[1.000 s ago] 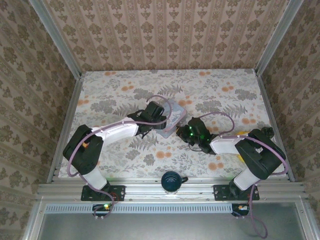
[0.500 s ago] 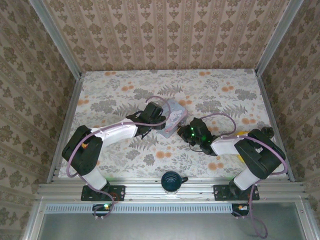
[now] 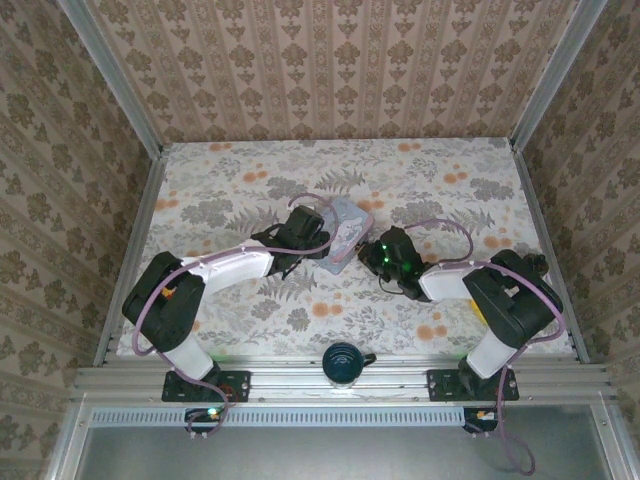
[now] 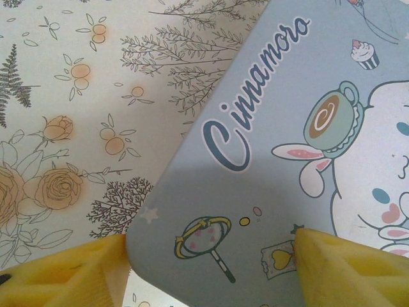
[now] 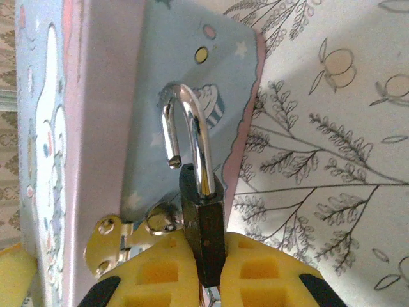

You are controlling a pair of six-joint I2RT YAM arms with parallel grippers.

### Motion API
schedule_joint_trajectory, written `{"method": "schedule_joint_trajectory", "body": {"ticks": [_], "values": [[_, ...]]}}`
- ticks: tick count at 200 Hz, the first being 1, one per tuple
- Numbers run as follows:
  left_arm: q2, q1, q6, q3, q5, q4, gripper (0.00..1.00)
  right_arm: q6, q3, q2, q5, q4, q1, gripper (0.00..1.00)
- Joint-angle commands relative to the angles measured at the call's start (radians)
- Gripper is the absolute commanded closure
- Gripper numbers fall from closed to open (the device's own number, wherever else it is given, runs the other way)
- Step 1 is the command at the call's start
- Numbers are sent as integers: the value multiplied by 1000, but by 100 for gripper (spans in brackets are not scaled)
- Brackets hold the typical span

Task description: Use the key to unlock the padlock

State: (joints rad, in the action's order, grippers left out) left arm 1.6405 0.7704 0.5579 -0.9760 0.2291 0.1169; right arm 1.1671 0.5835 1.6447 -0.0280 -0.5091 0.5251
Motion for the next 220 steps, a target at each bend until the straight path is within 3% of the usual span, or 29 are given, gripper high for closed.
{"method": "schedule_joint_trajectory", "body": {"ticks": [1, 71, 113, 149, 179, 220], "values": [[20, -14, -7, 48, -3, 142, 32, -33, 35, 18, 35, -17, -13, 100], [0, -45, -8, 71, -12, 123, 39, -58, 28, -39, 36, 44, -31, 100], [11, -88, -29, 66, -54, 56, 55, -76, 3, -103, 40, 99, -31, 100], [43, -151, -66, 18, -98, 19, 56, -140, 12, -181, 59, 219, -31, 100], [55, -211, -90, -50, -163, 28, 50, -235, 58, -263, 86, 392, -33, 100], [3, -224, -88, -87, -182, 83, 24, -371, 109, -361, 45, 616, -72, 99]]}}
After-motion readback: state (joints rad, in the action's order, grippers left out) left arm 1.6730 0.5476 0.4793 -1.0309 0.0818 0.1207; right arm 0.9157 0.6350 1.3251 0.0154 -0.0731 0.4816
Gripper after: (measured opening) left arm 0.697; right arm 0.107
